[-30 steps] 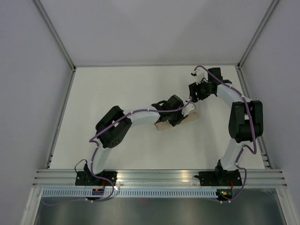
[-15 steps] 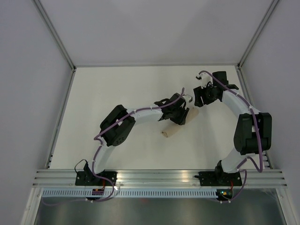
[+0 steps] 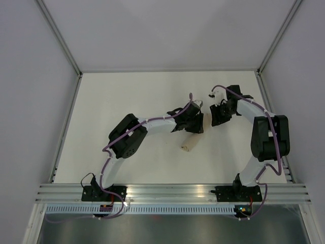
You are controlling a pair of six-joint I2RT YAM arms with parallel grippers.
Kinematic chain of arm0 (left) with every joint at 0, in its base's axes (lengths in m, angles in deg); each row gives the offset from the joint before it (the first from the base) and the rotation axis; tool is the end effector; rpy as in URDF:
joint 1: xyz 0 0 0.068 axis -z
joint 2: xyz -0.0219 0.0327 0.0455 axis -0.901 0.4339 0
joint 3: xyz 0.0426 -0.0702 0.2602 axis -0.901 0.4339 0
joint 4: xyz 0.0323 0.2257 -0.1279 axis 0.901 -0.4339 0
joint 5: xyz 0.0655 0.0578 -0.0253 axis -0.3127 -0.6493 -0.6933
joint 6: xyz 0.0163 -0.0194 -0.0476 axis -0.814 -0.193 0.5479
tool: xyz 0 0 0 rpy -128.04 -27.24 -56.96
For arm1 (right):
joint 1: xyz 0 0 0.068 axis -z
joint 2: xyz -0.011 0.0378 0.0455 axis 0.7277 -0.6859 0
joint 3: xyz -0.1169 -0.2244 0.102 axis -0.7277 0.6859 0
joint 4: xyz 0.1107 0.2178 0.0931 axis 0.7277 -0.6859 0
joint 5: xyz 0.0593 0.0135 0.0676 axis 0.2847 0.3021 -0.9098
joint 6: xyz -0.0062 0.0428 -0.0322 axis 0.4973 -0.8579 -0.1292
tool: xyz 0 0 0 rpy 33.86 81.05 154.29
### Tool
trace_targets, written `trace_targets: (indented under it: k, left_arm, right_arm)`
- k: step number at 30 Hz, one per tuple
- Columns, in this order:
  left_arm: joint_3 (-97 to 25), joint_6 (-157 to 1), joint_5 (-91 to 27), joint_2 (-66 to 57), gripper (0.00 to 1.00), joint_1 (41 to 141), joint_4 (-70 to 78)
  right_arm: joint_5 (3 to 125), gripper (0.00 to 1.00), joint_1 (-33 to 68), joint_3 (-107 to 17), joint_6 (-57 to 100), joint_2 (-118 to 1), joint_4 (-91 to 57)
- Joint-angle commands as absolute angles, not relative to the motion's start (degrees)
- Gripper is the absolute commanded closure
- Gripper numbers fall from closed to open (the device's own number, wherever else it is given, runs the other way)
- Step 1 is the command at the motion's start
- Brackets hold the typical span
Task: Fold the napkin, place the utensils inside, and roll it up
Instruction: Roll the napkin with the utensil
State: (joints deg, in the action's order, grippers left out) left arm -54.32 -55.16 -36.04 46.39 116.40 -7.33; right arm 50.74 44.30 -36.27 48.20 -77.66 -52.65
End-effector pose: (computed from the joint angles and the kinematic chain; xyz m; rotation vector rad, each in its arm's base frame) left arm 0.2970 -0.3862 0.1505 0.4362 2.4781 -0.7742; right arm 0.3418 0.0272 0.1876 -0.6086 2.6364 0.4249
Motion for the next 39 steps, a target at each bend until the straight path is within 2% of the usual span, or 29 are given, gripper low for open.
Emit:
trace_targets:
  k: [1, 12, 24, 39]
  left_arm:
    - [-52.32, -48.01, -37.35, 48.52, 0.53, 116.58, -7.7]
    - [-51.62, -40.36, -39.98, 48.08, 0.46, 116.58, -4.01]
    - [-52.23, -38.25, -41.57, 48.08, 0.44, 115.88, -3.57]
    - [-52.76, -42.89, -40.86, 45.36, 0.42, 114.3, -3.04]
  right_arm:
    - [50.42, 0.61, 44.24, -38.44, 47.97, -80.09, -55.47]
    - [50.94, 0.64, 42.39, -42.56, 46.74, -87.29, -54.77]
    - [51.74, 0.64, 40.72, -50.47, 44.72, -93.27, -55.99]
    - [52.52, 0.64, 39.75, -52.77, 43.4, -92.75, -55.29]
